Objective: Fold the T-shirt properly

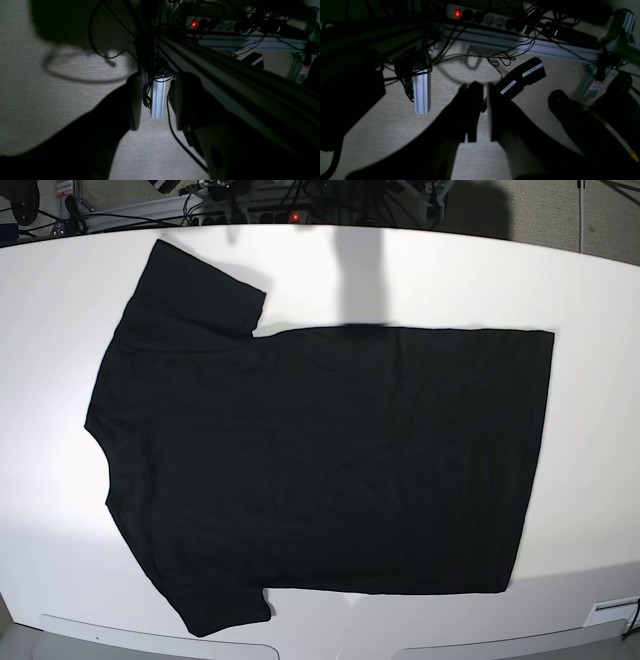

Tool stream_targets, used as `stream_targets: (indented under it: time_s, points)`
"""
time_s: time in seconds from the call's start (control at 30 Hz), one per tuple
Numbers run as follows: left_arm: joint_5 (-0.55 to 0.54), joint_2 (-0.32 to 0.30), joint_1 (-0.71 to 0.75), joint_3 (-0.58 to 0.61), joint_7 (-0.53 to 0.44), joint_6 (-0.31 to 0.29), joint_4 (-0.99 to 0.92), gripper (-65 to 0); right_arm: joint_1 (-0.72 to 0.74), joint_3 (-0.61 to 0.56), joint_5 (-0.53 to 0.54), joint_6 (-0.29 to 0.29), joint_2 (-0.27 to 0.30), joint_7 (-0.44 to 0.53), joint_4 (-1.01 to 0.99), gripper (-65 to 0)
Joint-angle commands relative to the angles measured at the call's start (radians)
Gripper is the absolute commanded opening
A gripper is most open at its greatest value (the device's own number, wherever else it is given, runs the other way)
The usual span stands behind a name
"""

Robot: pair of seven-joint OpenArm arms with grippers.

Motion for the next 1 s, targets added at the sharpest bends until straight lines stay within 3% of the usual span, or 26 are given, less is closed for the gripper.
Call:
stream_targets:
  time_s: [0.0, 0.23, 0.4, 0.5, 0.67, 0.77, 0.97]
  points:
    - [0.006, 0.004, 0.013, 0.000, -0.009, -0.006, 0.005, -43.3, -0.013, 0.002, 0.000, -0.006, 0.003, 0.005, 0.005, -56.8]
    - [0.007, 0.016, 0.130, 0.000, -0.010, -0.013, 0.172, -43.3, -0.120, 0.002, 0.000, 0.003, 0.055, 0.076, 0.103, -56.8]
    - [0.006, 0.026, 0.267, 0.001, -0.002, -0.154, 0.378, -43.4, -0.256, 0.002, 0.001, 0.107, 0.122, 0.064, 0.311, -56.8]
    - [0.007, 0.027, 0.357, 0.002, 0.037, -0.191, 0.511, -43.4, -0.354, 0.002, 0.020, 0.128, 0.167, 0.041, 0.464, -56.8]
    - [0.007, 0.027, 0.519, 0.002, 0.077, -0.272, 0.758, -43.5, -0.537, 0.002, 0.071, 0.192, 0.260, 0.016, 0.745, -56.8]
    - [0.006, 0.027, 0.620, 0.002, 0.077, -0.331, 0.922, -43.5, -0.656, 0.002, 0.095, 0.196, 0.317, -0.025, 0.926, -56.8]
    - [0.006, 0.026, 0.797, 0.015, 0.121, -0.344, 1.257, -43.5, -0.873, 0.002, 0.159, 0.196, 0.459, -0.069, 1.231, -56.8]
